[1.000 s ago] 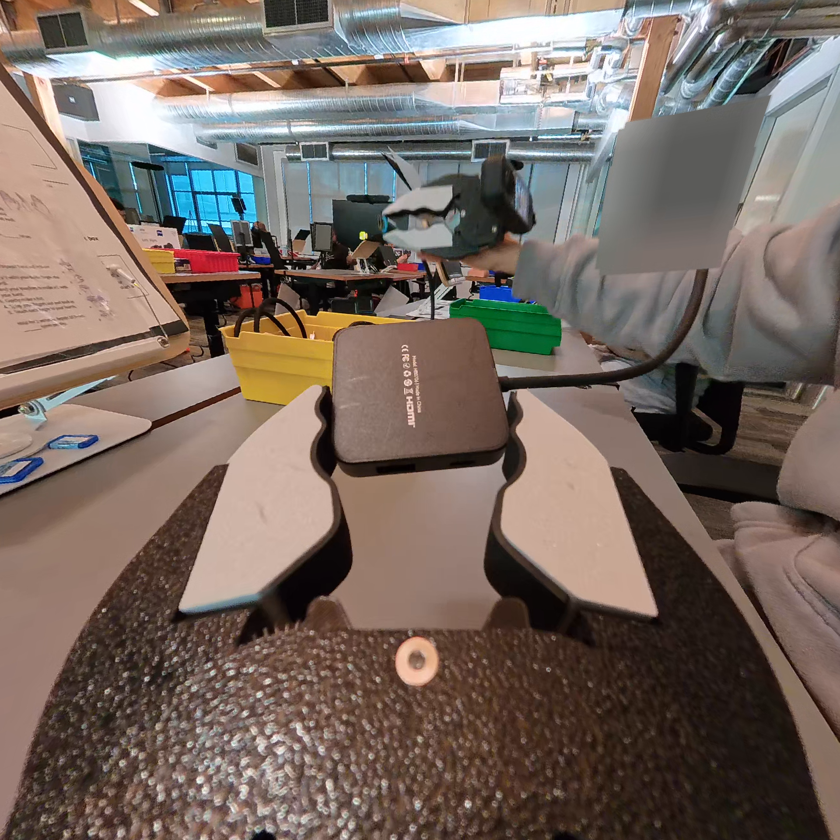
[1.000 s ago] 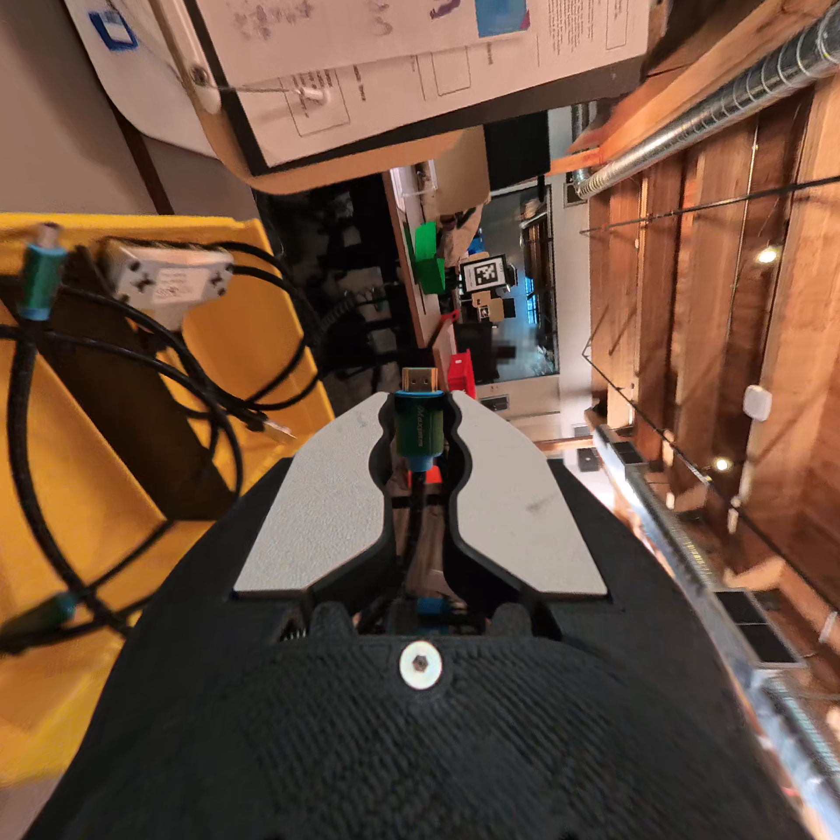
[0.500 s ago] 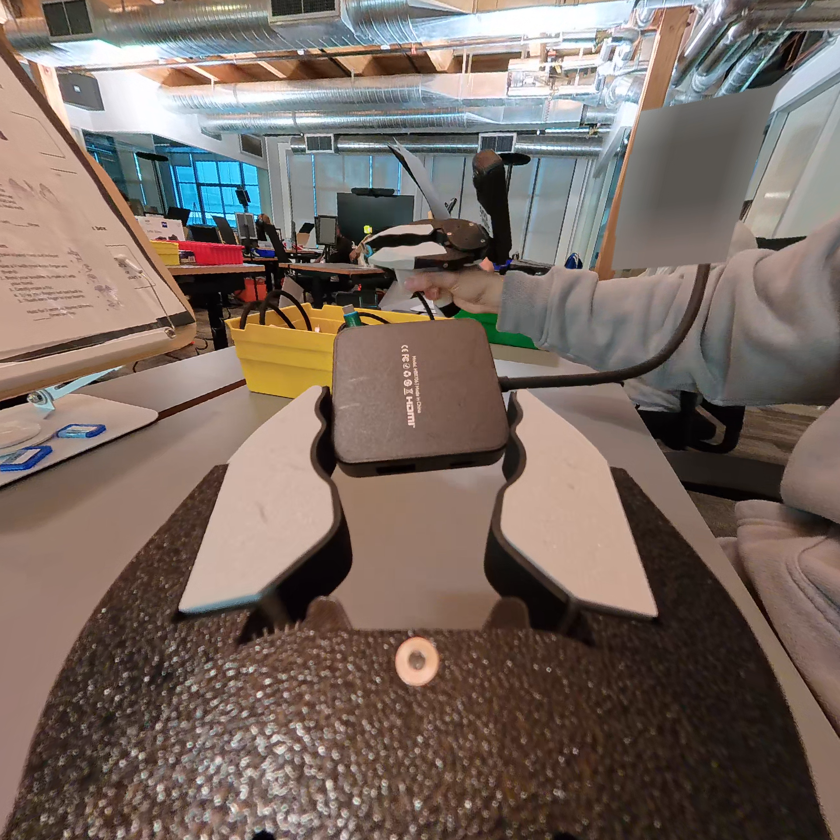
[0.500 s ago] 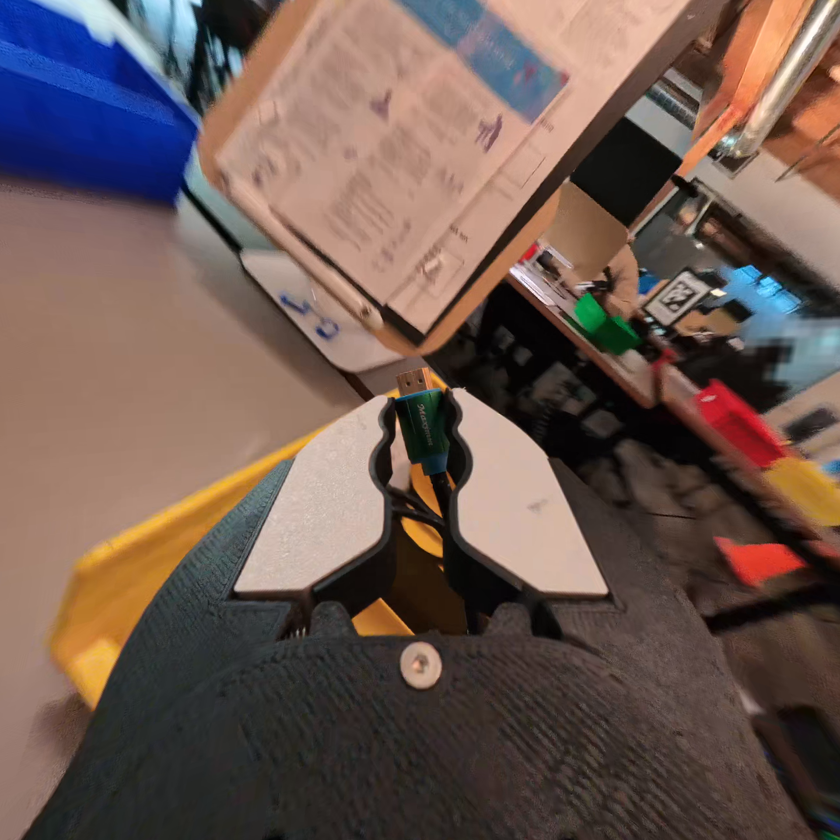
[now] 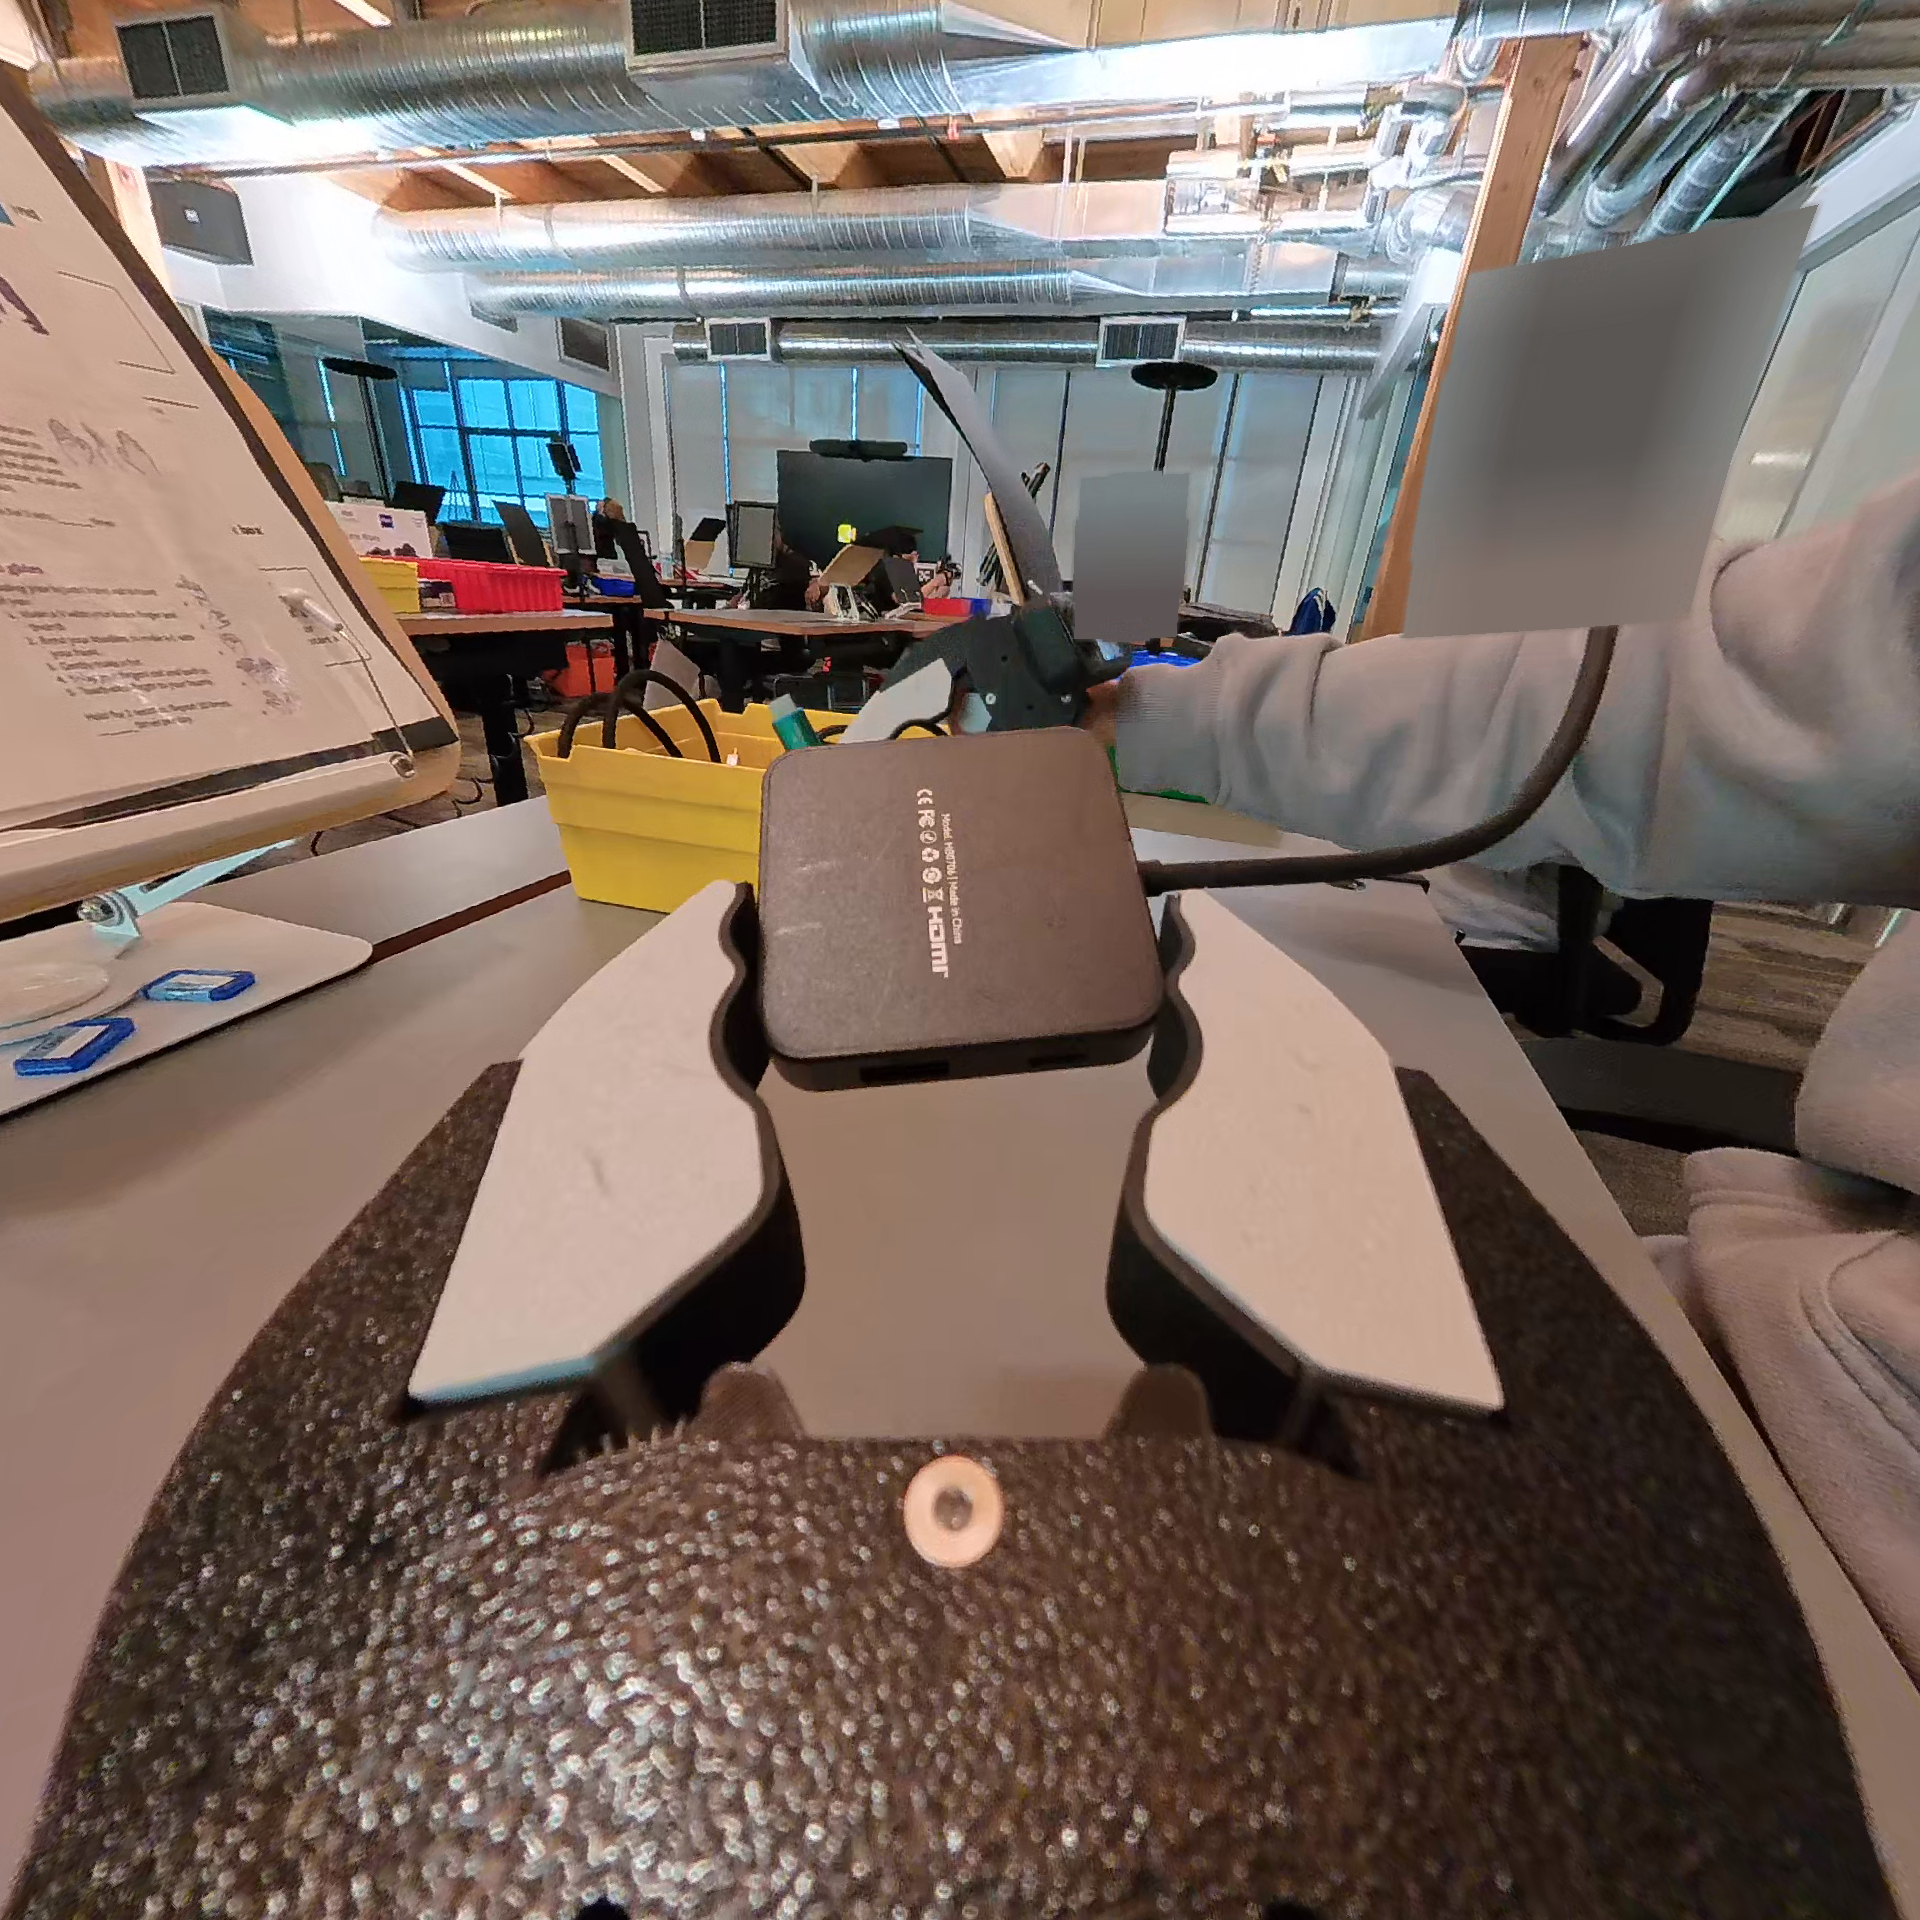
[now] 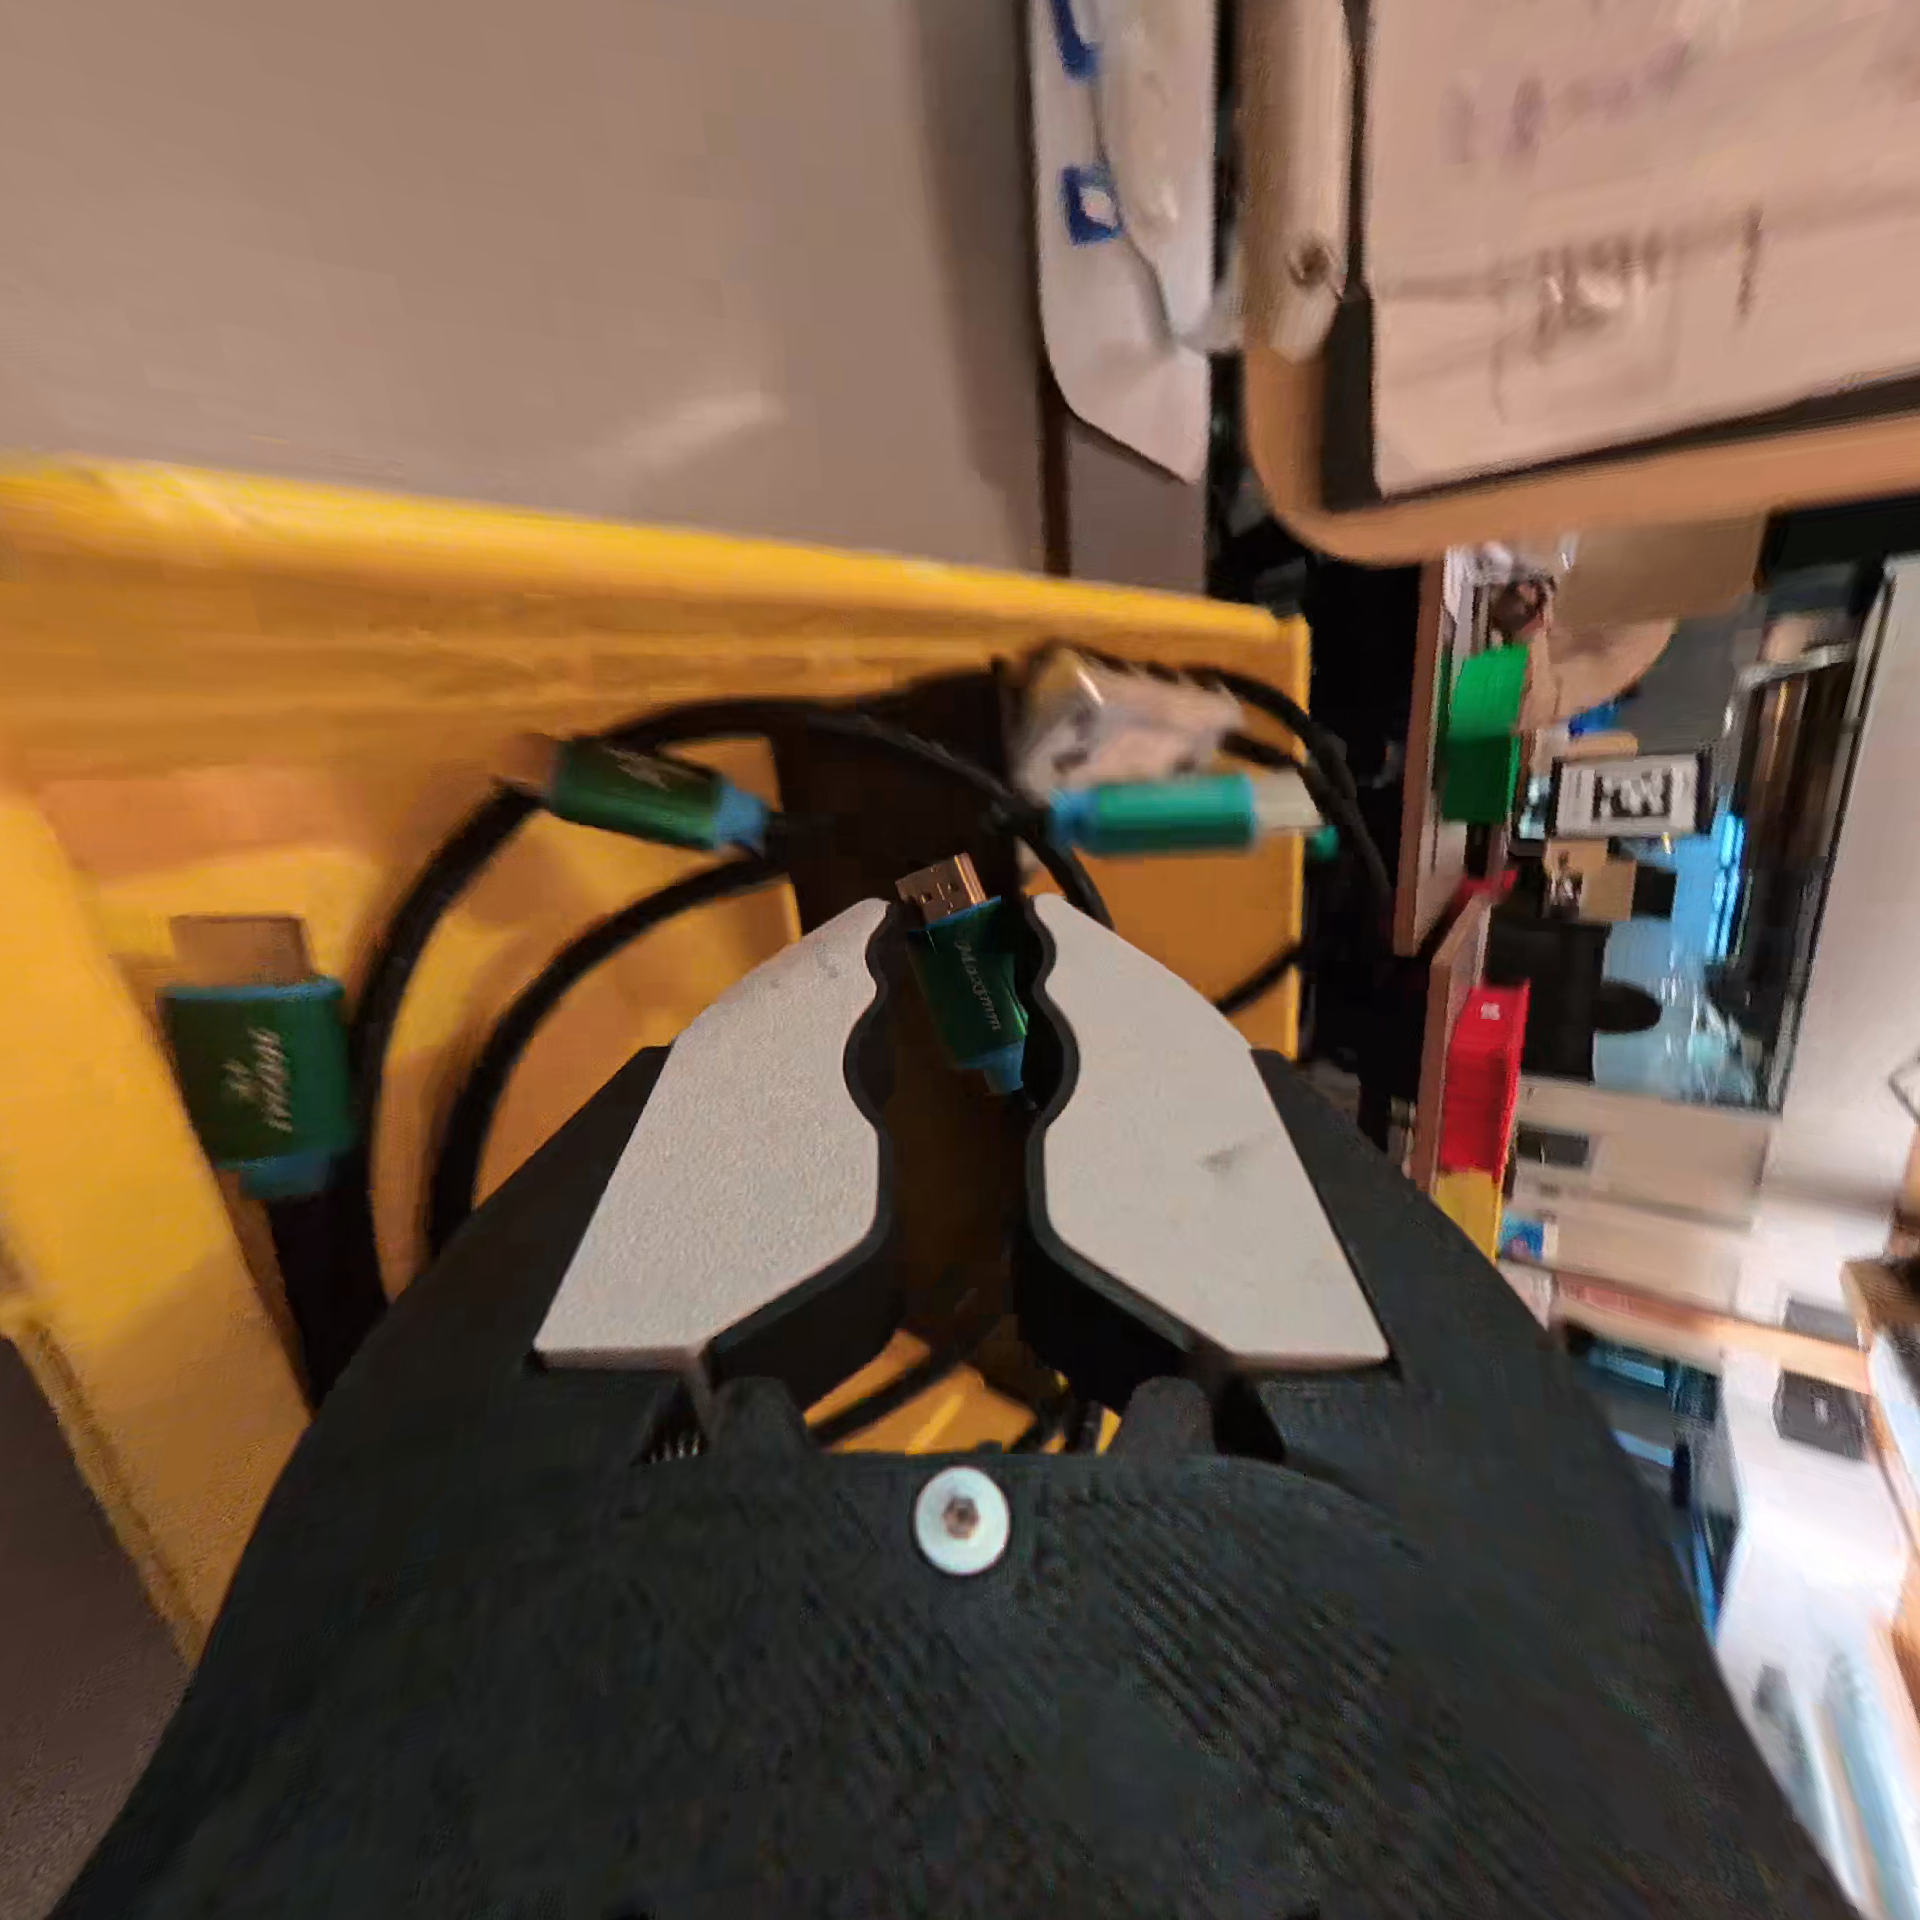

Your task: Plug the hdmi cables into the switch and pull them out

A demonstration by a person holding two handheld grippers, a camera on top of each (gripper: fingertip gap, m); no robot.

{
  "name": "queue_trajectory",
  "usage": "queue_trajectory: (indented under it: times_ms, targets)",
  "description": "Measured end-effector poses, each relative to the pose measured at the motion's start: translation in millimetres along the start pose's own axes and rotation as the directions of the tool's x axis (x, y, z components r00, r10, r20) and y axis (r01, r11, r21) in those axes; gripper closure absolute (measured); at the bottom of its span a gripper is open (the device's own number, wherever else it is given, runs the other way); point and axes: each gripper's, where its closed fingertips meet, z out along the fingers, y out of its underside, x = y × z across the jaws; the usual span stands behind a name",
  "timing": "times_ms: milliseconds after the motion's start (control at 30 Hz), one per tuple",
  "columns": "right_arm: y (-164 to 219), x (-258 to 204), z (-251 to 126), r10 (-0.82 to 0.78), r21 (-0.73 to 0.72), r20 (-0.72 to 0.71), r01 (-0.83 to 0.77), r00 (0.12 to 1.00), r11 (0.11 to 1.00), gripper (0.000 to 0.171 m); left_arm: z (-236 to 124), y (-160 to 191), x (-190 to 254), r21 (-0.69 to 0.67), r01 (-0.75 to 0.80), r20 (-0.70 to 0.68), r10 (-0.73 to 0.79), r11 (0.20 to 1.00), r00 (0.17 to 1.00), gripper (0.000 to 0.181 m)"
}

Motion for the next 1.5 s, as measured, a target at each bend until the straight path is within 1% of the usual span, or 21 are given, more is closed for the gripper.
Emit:
queue_trajectory:
  times_ms: [100, 167, 233, 300, 367, 467, 500, 567, 633, 733, 833, 933, 967, 1000, 1033, 1133, 1200, 1267, 1333, 1400, 1500]
  targets:
    - [-2.9, -8.5, 6.7, -0.063, -0.017, 0.007, 0.063, 0.998, 0.998, 0.149, 0.3, 0.4, 0.5, -0.001, -0.002, -0.001, 0.002, 1.0, 1.0, 0.109]
    - [4.4, -1.0, 2.7, -0.028, -0.047, -0.018, 0.027, 0.999, 0.999, 0.131, -0.7, -0.2, -0.2, 0.002, -0.004, 0.003, 0.004, 1.0, 1.0, 0.109]
    - [4.5, 5.2, -11.2, 0.023, -0.006, -0.003, -0.023, 1.0, 1.0, 0.126, -1.9, -1.0, -1.7, 0.006, -0.001, 0.009, 0.001, 1.0, 1.0, 0.109]
    - [-0.9, 18.9, -32.0, 0.143, 0.05, -0.011, -0.142, 0.99, 0.989, 0.121, -2.5, -2.2, -2.6, 0.012, 0.001, 0.014, -0.001, 1.0, 1.0, 0.109]
    - [-6.4, 25.8, -53.6, 0.348, 0.06, 0.064, -0.352, 0.935, 0.934, 0.098, -1.9, -2.8, -2.7, 0.015, -0.005, 0.018, 0.004, 1.0, 1.0, 0.109]
    - [-50.2, 31.4, -85.2, 0.619, 0.141, 0.224, -0.653, 0.753, 0.744, 0.088, 1.6, -0.8, -0.5, 0.0, -0.031, 0.019, 0.031, 1.0, 0.999, 0.109]
    - [-71.7, 26.5, -93.2, 0.683, 0.14, 0.316, -0.745, 0.658, 0.653, 0.095, 3.4, -0.1, 1.0, -0.006, -0.048, 0.019, 0.048, 0.999, 0.999, 0.109]
    - [-122.7, 6.0, -103.7, 0.758, 0.019, 0.545, -0.91, 0.357, 0.415, 0.095, 7.9, -0.1, 7.1, -0.008, -0.099, 0.009, 0.099, 0.995, 0.995, 0.109]
    - [-181.7, -16.7, -112.2, 0.659, -0.138, 0.749, -0.958, 0.066, 0.253, 0.095, 14.0, 0.8, 15.8, -0.014, -0.158, -0.009, 0.158, 0.987, 0.987, 0.109]
    - [-246.0, -54.4, -108.7, 0.547, -0.313, 0.826, -0.918, -0.136, 0.245, 0.097, 24.0, 6.8, 25.3, -0.042, -0.219, -0.026, 0.218, 0.975, 0.976, 0.109]
    - [-292.3, -86.7, -98.8, 0.502, -0.385, 0.845, -0.861, -0.185, 0.332, 0.097, 28.4, 13.8, 27.2, -0.087, -0.288, -0.015, 0.288, 0.954, 0.957, 0.109]
    - [-322.9, -96.4, -91.6, 0.468, -0.446, 0.842, -0.835, -0.268, 0.323, 0.104, 27.3, 20.0, 27.8, -0.134, -0.403, -0.013, 0.405, 0.906, 0.914, 0.109]
    - [-329.7, -95.7, -89.9, 0.453, -0.465, 0.839, -0.831, -0.303, 0.304, 0.109, 26.7, 22.8, 25.4, -0.161, -0.438, -0.004, 0.443, 0.884, 0.896, 0.109]
    - [-333.3, -97.2, -87.7, 0.44, -0.476, 0.838, -0.825, -0.321, 0.305, 0.127, 26.1, 25.3, 22.9, -0.189, -0.468, 0.003, 0.478, 0.863, 0.879, 0.109]
    - [-333.6, -100.5, -83.6, 0.445, -0.473, 0.841, -0.819, -0.308, 0.326, 0.156, 25.4, 27.4, 20.8, -0.211, -0.496, 0.008, 0.509, 0.842, 0.86, 0.109]
    - [-329.4, -106.1, -72.4, 0.445, -0.414, 0.869, -0.813, -0.218, 0.41, 0.157, 25.8, 35.2, 13.2, -0.28, -0.559, 0.031, 0.59, 0.78, 0.807, 0.109]
    - [-324.7, -104.2, -71.4, 0.458, -0.406, 0.869, -0.799, -0.187, 0.444, 0.157, 29.2, 34.3, 13.4, -0.257, -0.541, 0.061, 0.573, 0.8, 0.818, 0.109]
    - [-315.3, -94.0, -72.4, 0.468, -0.334, 0.881, -0.792, -0.069, 0.512, 0.157, 28.8, 29.4, 12.9, -0.221, -0.51, 0.093, 0.539, 0.831, 0.837, 0.106]
    - [-294.0, -66.1, -70.8, 0.506, -0.242, 0.854, -0.771, 0.118, 0.589, 0.157, 24.0, 20.4, 11.1, -0.171, -0.465, 0.114, 0.486, 0.869, 0.866, 0.102]
    - [-261.1, -20.2, -67.5, 0.535, -0.128, 0.757, -0.718, 0.375, 0.685, 0.157, 17.6, 10.7, 5.9, -0.115, -0.393, 0.141, 0.407, 0.912, 0.903, 0.102]
    - [-186.3, 66.1, -59.4, 0.446, -0.064, 0.401, -0.461, 0.8, 0.885, 0.157, 8.9, -1.1, -6.3, -0.056, -0.317, 0.207, 0.322, 0.947, 0.924, 0.106]
